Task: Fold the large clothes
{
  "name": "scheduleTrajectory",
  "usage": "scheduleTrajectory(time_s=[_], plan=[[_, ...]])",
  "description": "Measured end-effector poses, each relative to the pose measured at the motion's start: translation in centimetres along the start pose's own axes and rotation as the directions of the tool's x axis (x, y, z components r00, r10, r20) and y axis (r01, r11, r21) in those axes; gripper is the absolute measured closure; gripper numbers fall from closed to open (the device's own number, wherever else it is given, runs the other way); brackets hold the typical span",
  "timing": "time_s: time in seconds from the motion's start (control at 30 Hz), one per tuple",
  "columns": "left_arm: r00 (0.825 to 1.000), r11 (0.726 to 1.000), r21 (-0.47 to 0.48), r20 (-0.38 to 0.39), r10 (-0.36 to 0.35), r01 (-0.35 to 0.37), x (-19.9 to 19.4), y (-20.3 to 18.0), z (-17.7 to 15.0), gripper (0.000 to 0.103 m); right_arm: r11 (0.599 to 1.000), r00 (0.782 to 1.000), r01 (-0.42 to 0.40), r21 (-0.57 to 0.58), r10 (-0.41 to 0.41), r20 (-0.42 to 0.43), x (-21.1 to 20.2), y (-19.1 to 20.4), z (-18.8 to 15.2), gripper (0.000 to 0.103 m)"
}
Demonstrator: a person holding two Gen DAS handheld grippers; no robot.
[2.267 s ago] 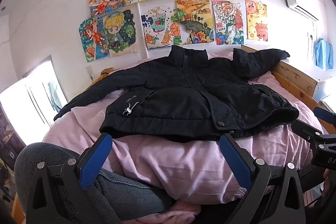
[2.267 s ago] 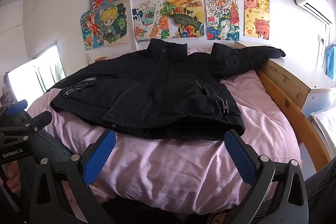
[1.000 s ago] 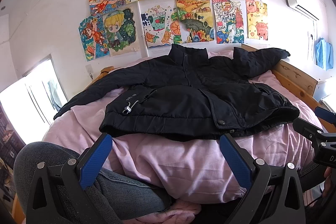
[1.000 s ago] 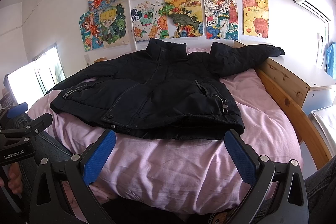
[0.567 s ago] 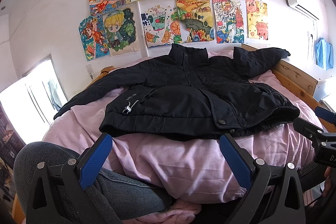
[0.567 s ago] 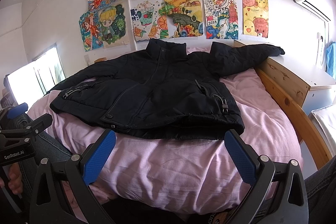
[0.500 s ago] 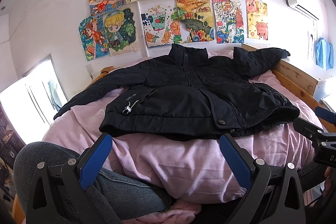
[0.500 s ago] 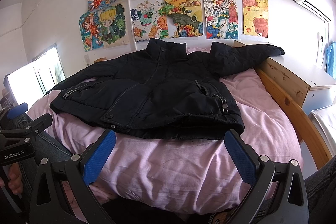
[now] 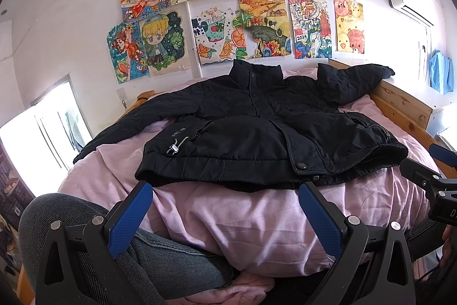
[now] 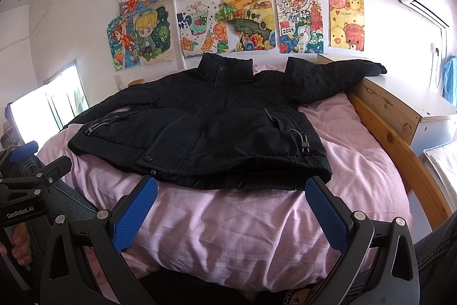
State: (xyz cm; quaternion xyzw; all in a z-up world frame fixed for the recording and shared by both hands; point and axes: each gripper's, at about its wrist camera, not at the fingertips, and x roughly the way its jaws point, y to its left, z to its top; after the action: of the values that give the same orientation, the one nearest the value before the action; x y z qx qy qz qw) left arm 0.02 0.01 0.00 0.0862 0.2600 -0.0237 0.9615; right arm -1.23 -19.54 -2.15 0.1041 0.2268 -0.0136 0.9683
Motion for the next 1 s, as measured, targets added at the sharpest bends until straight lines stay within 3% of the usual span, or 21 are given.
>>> scheduleTrajectory(time_s=[1.0], plan=[[1.0, 1.0, 0.001, -0.002, 0.001, -0.001, 0.01, -0.01, 0.0, 0.0, 1.0, 1.0, -0.002, 0.004, 0.002, -0.001, 0.13, 0.3, 0.01, 0.001]])
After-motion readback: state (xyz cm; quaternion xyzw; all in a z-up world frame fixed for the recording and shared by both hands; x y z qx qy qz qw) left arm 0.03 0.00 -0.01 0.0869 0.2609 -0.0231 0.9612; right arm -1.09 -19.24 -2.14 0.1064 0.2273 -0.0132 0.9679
